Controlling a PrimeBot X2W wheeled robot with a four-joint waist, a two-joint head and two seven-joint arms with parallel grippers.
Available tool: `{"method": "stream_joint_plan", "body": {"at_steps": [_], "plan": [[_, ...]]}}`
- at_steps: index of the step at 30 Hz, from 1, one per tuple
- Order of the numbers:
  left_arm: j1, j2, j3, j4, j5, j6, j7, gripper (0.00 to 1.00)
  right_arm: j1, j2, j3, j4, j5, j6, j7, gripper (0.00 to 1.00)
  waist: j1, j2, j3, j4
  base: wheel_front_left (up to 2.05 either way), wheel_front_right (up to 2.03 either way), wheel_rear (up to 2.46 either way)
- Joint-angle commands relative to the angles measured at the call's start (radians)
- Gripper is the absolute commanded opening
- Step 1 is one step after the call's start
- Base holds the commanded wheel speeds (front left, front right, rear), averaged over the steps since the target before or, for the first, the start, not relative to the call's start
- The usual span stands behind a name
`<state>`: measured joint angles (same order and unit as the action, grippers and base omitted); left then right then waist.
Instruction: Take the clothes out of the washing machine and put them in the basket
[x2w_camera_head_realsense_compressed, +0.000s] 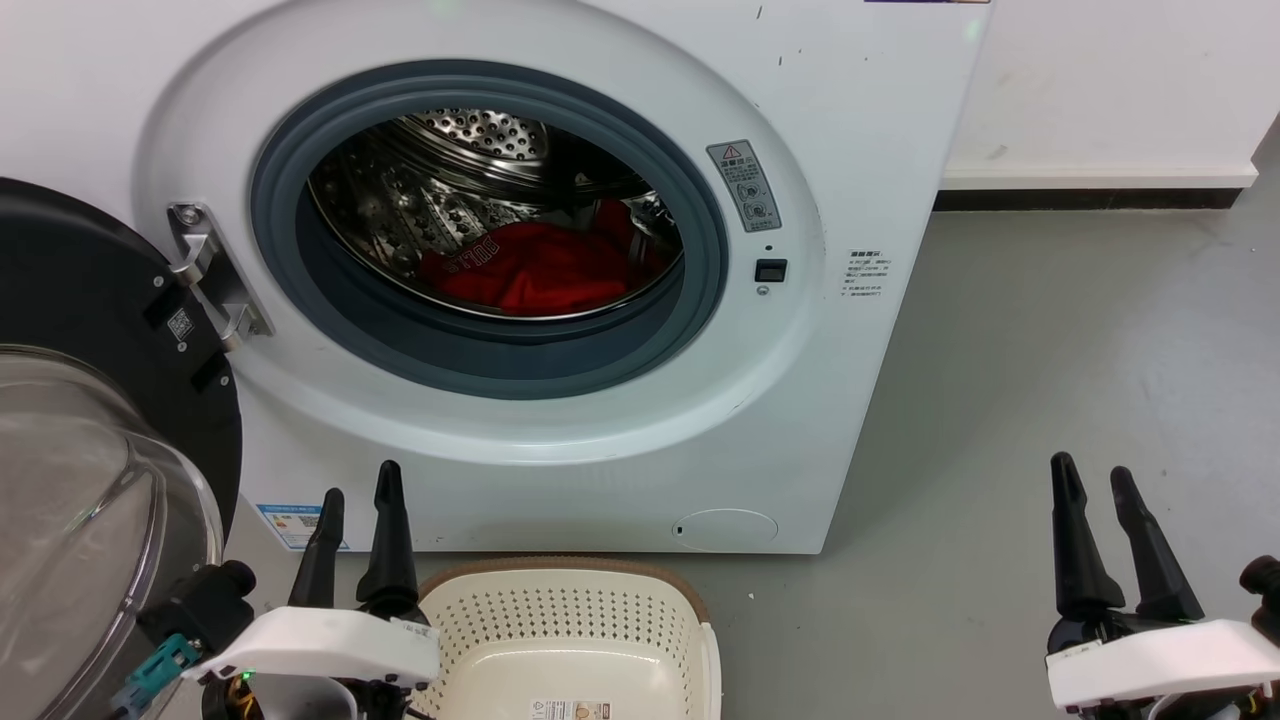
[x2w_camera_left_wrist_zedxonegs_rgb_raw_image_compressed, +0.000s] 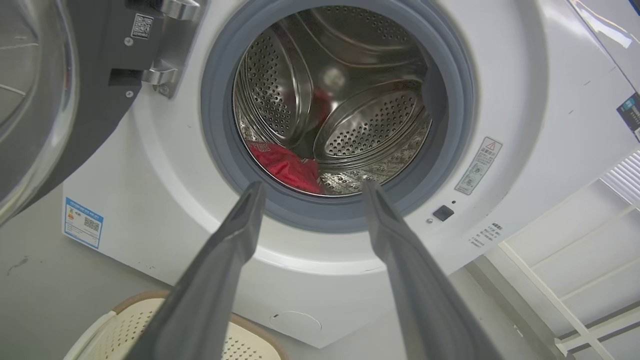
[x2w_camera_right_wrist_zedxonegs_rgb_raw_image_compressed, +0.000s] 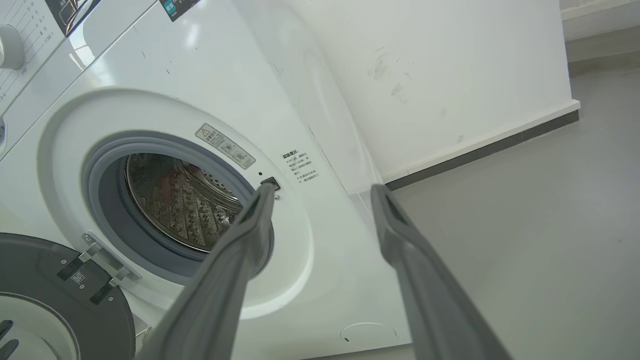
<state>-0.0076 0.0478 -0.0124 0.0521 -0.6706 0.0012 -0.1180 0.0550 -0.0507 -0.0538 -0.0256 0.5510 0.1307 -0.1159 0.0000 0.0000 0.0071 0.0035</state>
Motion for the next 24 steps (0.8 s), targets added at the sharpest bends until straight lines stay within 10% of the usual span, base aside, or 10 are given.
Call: {"method": "stream_joint_plan", "body": {"at_steps": [1, 24], "plan": [[-0.001, 0.002, -0.004, -0.018, 0.033, 0.004, -0.010, 1.00, 0.004, 0.000, 0.002, -0.021, -0.037, 0.000, -0.011, 1.00, 0.0000, 0.0000, 0.000, 0.000, 0.00, 0.00, 0.00], [0.044, 0.003, -0.025, -0.029, 0.277, 0.021, -0.069, 1.00, 0.054, 0.000, 0.023, -0.086, -0.299, 0.000, -0.070, 1.00, 0.0000, 0.0000, -0.004, 0.005, 0.00, 0.00, 0.00]]}}
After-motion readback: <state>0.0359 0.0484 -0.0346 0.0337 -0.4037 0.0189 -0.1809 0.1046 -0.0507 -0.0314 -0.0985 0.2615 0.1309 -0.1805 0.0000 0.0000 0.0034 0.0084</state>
